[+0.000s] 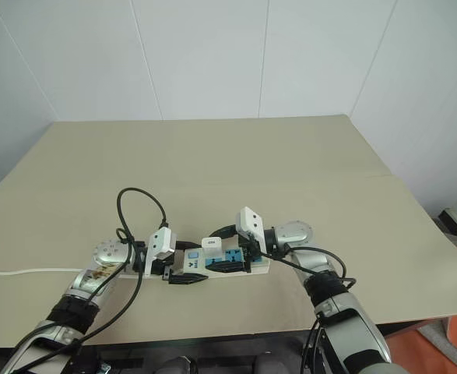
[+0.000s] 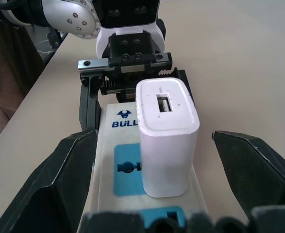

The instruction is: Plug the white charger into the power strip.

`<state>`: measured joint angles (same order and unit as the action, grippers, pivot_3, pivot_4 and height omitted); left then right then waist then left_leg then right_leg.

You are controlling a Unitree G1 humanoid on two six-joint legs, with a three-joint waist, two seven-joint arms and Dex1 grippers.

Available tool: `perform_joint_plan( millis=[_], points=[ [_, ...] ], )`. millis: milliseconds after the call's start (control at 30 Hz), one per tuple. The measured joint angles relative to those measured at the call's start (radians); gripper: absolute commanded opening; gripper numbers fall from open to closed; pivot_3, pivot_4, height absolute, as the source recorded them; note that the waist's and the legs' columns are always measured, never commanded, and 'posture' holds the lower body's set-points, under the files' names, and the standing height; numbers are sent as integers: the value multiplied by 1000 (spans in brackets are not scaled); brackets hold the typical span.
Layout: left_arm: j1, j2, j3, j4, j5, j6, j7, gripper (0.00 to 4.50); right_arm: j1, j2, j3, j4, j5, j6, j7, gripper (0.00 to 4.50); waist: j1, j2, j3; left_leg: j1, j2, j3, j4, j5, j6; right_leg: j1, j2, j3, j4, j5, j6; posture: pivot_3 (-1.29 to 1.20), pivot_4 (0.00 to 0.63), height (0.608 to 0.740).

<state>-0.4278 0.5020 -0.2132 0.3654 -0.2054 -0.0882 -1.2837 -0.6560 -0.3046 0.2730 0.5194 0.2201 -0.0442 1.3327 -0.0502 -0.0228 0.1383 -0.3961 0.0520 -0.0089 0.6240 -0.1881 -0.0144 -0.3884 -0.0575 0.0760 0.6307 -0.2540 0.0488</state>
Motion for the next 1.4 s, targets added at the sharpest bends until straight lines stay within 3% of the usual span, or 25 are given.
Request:
perform_joint_plan(
  millis=[67,133,200,567,733,933,1133,1400],
  points=[
    [0,0,0,0,0,0,0,3315,0,-11,-9,-3,0,12,2,4483,0,0,0,0,0,0,0,0,0,0,0,0,0,0,0,0,150,740],
    [0,0,0,0,-3,2,-1,4091,0,-39,-18,-9,2,32,9,4500,0,0,0,0,0,0,0,0,0,0,0,0,0,0,0,0,150,740],
    [1,16,3,-1,-8,11,-10,4479,1,-67,-31,-21,2,52,16,4500,1,0,0,-1,0,0,0,0,0,-1,0,0,0,0,0,0,150,740],
    [74,150,104,-254,-132,97,-74,4479,30,-155,-98,-117,39,123,19,4500,10,0,4,-9,0,0,0,0,0,-7,-1,0,-2,0,-1,0,150,740],
    [124,314,247,-360,-230,197,-102,4479,76,-339,-195,-249,106,189,63,4500,14,0,6,-10,0,0,-2,0,0,-9,-1,-1,-3,0,-1,0,150,740],
    [223,413,414,-398,-269,252,-65,4479,149,-479,-299,-329,156,251,65,4500,11,0,7,-10,0,1,-2,0,0,-9,-2,-1,-4,-1,0,0,150,740],
    [350,445,530,-489,-307,310,-29,4479,224,-561,-361,-381,158,291,37,4500,11,0,8,-10,0,2,-3,0,0,-10,-2,0,-4,-3,2,0,150,740],
    [357,432,531,-530,-310,332,16,4479,230,-564,-366,-414,159,321,-10,4500,13,0,8,-10,0,2,-2,0,0,-10,-2,0,-3,-4,3,0,150,740]
  ],
)
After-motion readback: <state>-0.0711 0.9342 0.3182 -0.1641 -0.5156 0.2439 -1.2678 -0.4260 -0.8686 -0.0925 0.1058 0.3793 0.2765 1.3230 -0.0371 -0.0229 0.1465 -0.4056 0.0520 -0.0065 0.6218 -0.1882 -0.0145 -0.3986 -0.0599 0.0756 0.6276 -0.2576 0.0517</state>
